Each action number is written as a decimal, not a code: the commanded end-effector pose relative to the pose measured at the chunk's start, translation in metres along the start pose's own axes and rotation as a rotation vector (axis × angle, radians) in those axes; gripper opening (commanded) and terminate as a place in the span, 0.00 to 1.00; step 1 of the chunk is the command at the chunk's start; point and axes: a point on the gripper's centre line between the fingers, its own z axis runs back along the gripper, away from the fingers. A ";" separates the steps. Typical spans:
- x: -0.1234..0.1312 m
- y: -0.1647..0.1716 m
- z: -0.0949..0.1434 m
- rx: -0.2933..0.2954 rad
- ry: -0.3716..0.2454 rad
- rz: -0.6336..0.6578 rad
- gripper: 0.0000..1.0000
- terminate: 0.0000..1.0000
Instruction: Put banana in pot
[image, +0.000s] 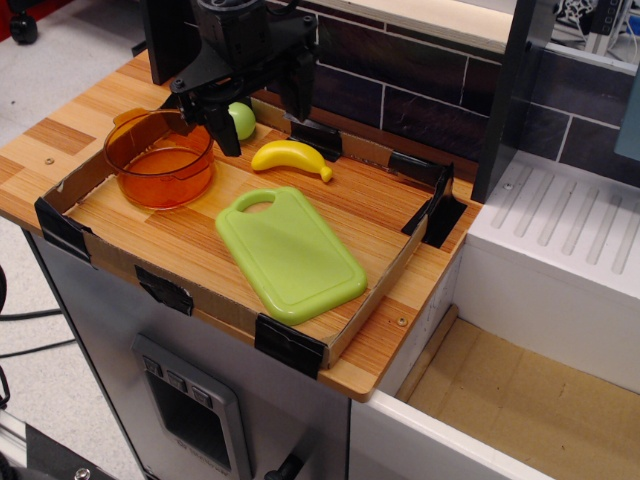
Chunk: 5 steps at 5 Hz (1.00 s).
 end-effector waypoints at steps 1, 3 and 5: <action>0.035 -0.009 -0.009 0.021 -0.013 0.413 1.00 0.00; 0.045 -0.020 -0.041 0.060 -0.001 0.415 1.00 0.00; 0.043 -0.029 -0.058 0.026 0.018 0.390 1.00 0.00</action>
